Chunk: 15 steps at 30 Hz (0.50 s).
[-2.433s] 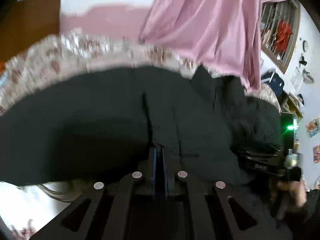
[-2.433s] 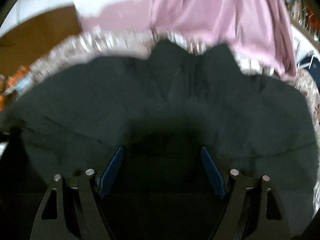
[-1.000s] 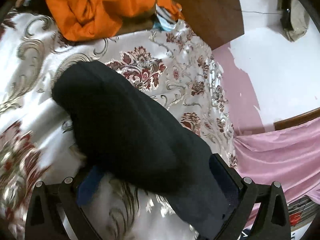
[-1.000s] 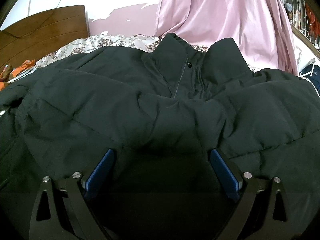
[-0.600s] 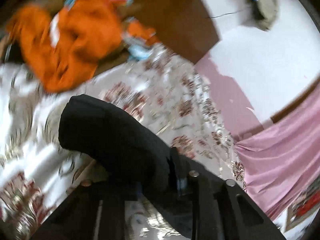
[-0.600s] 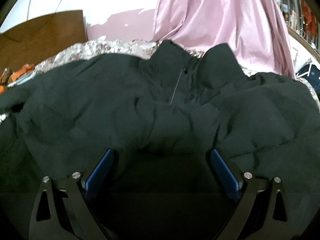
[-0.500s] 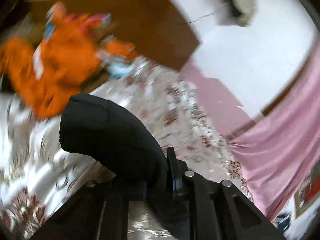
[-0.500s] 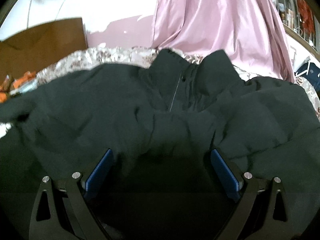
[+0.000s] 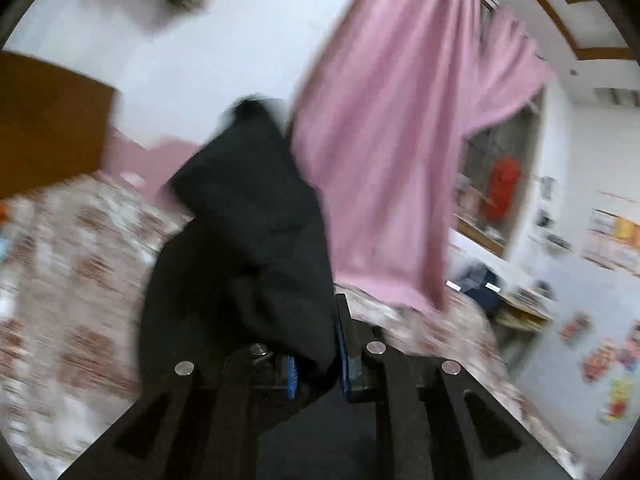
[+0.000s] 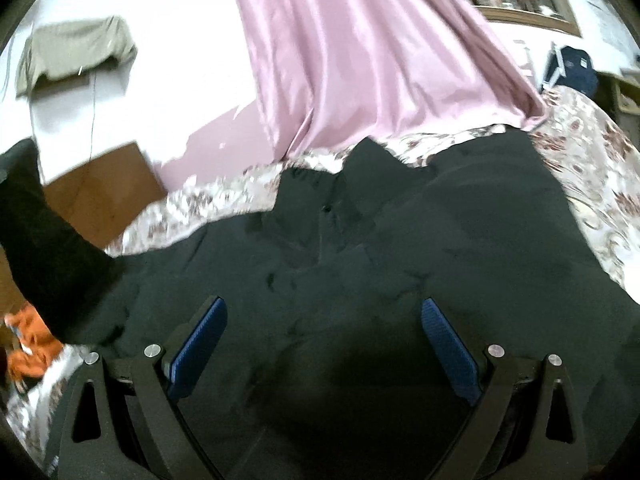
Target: Fold large clothes
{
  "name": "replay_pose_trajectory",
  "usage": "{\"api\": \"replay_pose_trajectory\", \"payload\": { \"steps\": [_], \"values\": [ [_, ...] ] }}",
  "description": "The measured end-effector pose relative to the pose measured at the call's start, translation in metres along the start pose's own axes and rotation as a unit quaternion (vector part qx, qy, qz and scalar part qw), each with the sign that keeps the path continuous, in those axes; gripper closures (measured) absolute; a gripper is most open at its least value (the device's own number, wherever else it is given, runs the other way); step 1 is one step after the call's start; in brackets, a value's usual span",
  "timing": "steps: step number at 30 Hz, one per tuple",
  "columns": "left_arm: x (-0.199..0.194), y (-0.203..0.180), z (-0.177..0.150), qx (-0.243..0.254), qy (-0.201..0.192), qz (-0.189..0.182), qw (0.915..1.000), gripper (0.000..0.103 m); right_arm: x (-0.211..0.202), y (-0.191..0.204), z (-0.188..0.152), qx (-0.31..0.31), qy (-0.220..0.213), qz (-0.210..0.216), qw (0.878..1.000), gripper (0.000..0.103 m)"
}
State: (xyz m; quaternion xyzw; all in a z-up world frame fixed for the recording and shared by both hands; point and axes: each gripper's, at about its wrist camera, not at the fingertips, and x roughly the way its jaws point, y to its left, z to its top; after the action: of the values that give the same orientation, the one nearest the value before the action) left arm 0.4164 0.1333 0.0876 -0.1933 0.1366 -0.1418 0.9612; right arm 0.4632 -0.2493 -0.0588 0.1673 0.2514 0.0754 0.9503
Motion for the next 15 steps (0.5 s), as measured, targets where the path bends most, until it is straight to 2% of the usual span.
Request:
{"api": "replay_pose_trajectory", "payload": {
  "steps": [4,7,11,15],
  "values": [
    [0.039,-0.043,-0.029,0.034,0.041,-0.053,0.9971,0.089,0.000,-0.026,-0.010,0.060,-0.006,0.029,0.998,0.004],
    [0.068,-0.062,-0.056,0.057,0.083,-0.070,0.9925,0.089,-0.002,-0.043,-0.014,0.101,-0.031,0.066,0.992,0.004],
    [0.098,-0.073,-0.101,0.066,0.143,-0.085,0.9839,0.089,0.003,-0.048,-0.018,0.120,-0.053,0.100,0.986,0.004],
    [0.126,-0.081,-0.155,0.077,0.203,-0.088,0.9721,0.089,0.007,-0.056,-0.025,0.143,-0.065,0.121,0.980,0.003]
  ]
}}
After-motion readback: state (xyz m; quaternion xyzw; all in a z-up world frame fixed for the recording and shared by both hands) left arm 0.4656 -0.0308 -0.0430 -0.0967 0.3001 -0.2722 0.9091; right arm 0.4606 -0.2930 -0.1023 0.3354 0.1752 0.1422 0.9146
